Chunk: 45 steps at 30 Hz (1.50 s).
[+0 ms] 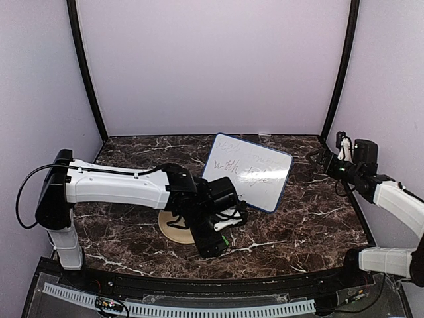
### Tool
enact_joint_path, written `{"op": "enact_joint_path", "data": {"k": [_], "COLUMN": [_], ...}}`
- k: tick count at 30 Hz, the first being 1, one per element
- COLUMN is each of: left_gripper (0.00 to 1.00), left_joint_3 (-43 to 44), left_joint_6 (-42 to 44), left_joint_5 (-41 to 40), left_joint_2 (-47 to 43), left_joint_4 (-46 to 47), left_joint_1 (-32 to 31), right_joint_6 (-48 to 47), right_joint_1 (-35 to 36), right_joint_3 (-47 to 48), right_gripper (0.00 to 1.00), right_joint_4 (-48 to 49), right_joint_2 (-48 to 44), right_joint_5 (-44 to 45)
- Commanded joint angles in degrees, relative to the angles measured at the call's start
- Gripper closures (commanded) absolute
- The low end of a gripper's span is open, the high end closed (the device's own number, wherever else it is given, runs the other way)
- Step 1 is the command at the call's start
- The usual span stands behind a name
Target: Erase the whiteboard
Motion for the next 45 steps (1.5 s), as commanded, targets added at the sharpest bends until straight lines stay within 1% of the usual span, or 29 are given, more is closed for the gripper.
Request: {"op": "enact_joint_path", "data": {"k": [1, 3, 6, 10, 13, 17, 24, 32, 45], "left_gripper": [0.22, 0.28, 0.33, 0.38, 0.44, 0.47, 0.51, 0.51, 0.50], "left_joint_3": [6.2, 8.7, 12.1, 12.4, 12.5, 12.5, 11.1, 10.6, 10.3], "left_joint_6": [-3.7, -5.0, -6.9, -7.9, -8.4, -8.8, -8.5, -7.3, -6.7], "left_joint_5": [0.5, 0.7, 0.2, -1.0, -1.7, -2.1, -1.5, -1.0, 0.5], "left_joint_2": [2.8, 5.4, 8.1, 9.8, 11.2, 12.6, 13.1, 13.5, 15.4], "left_joint_4": [-5.0, -6.1, -8.1, -7.9, -8.0, -8.5, -6.3, -5.4, -4.2], "left_joint_1": [0.1, 0.1, 0.1, 0.1, 0.1, 0.2, 1.6, 3.0, 3.2], "right_joint_6": [0.2, 0.2, 0.1, -0.2, 0.2, 0.4, 0.3, 0.3, 0.0], "right_joint_1": [-0.4, -0.6, -0.8, -1.0, -1.1, -1.2, -1.1, -1.2, -1.1], "right_joint_3": [-0.7, -0.6, -0.9, -0.3, -0.4, -1.1, -1.0, -1.6, -0.5], "right_gripper": [0.01, 0.01, 0.02, 0.01, 0.01, 0.01, 0.01, 0.02, 0.01], "right_joint_4": [2.7, 2.6, 2.7, 2.0, 2.1, 2.4, 2.8, 3.3, 3.6], "right_joint_2": [-0.1, -0.4, -0.9, -0.9, -1.7, -2.2, -1.0, -0.6, 0.9], "right_joint_5": [-1.9, -2.2, -2.2, -2.7, -3.0, -3.5, -4.8, -5.4, -5.7]}}
